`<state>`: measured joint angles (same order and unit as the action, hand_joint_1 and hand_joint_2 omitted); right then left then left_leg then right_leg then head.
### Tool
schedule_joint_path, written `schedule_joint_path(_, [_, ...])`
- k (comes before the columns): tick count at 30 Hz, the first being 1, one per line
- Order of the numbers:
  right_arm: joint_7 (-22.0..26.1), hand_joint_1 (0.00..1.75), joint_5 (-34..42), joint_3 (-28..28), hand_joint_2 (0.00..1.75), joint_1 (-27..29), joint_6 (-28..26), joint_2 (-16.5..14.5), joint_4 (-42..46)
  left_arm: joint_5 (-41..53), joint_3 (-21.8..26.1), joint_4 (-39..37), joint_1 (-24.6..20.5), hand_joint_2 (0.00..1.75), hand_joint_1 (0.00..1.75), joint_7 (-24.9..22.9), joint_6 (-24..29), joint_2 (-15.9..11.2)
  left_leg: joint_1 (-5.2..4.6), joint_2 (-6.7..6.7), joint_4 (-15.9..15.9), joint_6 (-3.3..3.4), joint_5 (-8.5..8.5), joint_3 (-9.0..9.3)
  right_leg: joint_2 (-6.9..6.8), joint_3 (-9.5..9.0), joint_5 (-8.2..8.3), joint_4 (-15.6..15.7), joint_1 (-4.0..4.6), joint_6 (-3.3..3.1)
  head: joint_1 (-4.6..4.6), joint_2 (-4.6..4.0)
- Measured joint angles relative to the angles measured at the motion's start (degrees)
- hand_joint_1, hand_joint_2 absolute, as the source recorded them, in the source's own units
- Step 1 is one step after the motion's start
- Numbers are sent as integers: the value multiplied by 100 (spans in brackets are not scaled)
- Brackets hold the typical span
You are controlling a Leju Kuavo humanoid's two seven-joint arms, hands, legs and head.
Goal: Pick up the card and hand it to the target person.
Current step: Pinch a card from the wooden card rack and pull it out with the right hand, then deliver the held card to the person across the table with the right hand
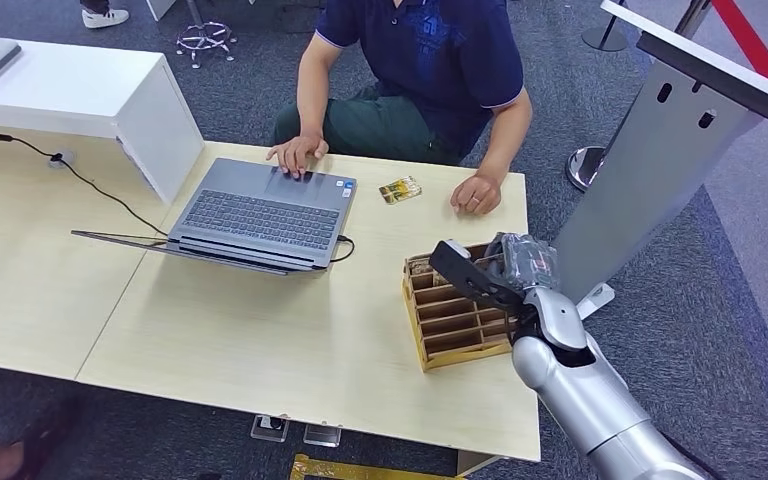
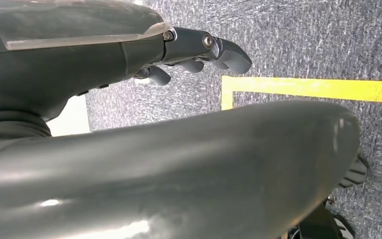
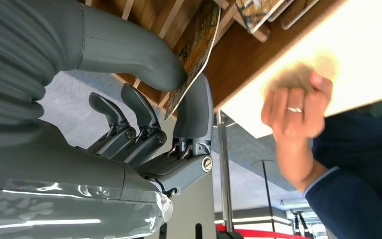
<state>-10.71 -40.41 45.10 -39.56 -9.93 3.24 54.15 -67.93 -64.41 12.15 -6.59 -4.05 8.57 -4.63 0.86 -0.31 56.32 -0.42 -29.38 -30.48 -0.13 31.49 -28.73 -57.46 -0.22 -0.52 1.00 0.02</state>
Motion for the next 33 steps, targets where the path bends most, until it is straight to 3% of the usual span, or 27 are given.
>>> schedule_joint_path(17, [-209, 155, 535, -519, 175, -264, -295, 305, 1799, 17, 0, 0, 14, 0, 0, 67, -1, -17, 0, 0, 1, 0, 0, -1, 0, 0, 0, 0, 0, 0, -2, 1])
schedule_joint_path(23, [109, 155, 436, -530, 175, -383, -564, 256, 1641, 56, -2, 0, 9, 0, 0, 49, -2, -15, 0, -1, 0, 0, 0, -4, 0, 0, 0, 0, 0, 0, -1, 0])
schedule_joint_path(32, [332, 155, 65, -443, 175, -724, -1043, -114, 747, 104, -4, 0, -5, 0, 0, 7, -1, -14, 0, -2, 0, 0, 1, -6, -1, 0, 0, -2, 0, 0, 0, 1])
schedule_joint_path(33, [335, 117, 24, -436, 175, -769, -1055, -163, 642, 105, -4, 0, -5, 0, 0, 2, -1, -13, 0, -2, 0, 0, 1, -7, -2, 0, 0, -2, 0, 0, 1, 1])
